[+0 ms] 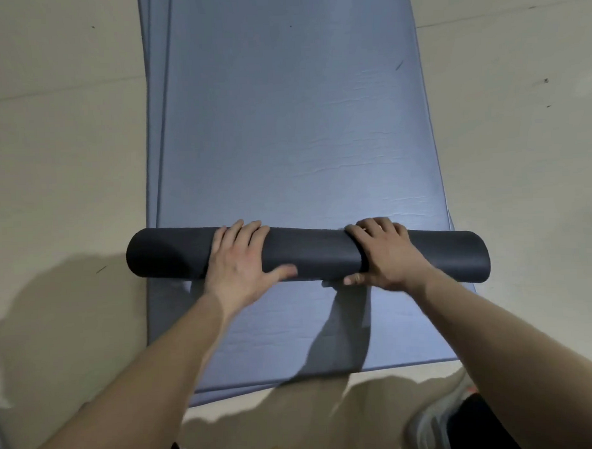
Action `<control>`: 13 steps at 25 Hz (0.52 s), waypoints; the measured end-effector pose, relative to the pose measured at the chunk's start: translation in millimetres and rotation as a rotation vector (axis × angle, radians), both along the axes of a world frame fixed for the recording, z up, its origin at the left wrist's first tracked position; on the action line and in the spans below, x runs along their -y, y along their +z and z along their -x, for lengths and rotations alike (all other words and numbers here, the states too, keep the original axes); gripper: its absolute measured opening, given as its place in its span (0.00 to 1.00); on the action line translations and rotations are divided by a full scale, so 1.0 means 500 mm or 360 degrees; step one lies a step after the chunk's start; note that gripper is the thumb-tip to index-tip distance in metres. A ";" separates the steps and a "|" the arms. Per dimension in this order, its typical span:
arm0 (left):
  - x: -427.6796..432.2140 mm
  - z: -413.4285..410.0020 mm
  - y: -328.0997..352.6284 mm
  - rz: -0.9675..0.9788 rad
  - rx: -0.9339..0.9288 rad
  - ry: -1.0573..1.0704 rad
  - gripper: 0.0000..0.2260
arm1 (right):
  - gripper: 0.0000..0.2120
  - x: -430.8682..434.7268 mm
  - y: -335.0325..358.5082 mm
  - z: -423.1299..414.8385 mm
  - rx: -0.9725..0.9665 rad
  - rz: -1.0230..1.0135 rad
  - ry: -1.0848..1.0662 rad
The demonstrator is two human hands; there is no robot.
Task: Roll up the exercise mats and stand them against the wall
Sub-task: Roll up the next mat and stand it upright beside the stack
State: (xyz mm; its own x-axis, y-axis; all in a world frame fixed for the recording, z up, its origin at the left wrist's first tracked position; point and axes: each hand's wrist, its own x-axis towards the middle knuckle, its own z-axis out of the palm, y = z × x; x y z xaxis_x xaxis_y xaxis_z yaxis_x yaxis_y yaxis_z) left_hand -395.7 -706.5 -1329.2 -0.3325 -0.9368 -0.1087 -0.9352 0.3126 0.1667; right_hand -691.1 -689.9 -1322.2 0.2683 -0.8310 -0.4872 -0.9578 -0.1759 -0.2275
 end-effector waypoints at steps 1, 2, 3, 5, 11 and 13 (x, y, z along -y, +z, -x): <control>0.014 -0.007 0.007 -0.0140 0.0211 -0.0129 0.48 | 0.49 0.029 0.010 0.003 -0.0014 -0.0035 0.0023; 0.033 -0.013 0.017 -0.0263 0.0384 -0.0230 0.53 | 0.50 0.050 0.017 0.006 -0.0073 0.0014 0.0048; 0.057 -0.013 0.025 -0.0356 0.0443 -0.0291 0.54 | 0.50 0.059 0.022 0.008 -0.0168 0.0145 0.0041; 0.120 -0.005 0.041 -0.0563 0.0285 -0.0289 0.51 | 0.44 0.036 0.024 -0.001 -0.0225 0.0517 -0.0105; 0.212 -0.004 0.051 -0.0735 0.0108 -0.0096 0.48 | 0.59 0.034 -0.023 -0.010 -0.0565 0.0405 0.0021; 0.179 -0.021 0.040 -0.0365 0.0284 -0.0155 0.55 | 0.55 0.098 -0.019 0.000 -0.0535 0.0346 0.0059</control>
State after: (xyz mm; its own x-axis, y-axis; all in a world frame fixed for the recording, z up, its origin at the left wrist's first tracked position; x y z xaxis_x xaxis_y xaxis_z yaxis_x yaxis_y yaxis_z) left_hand -385.2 -796.1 -1309.3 -0.3762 -0.8457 -0.3786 -0.9235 0.3755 0.0790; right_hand -691.3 -739.1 -1331.5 0.1555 -0.9173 -0.3665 -0.9646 -0.2209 0.1437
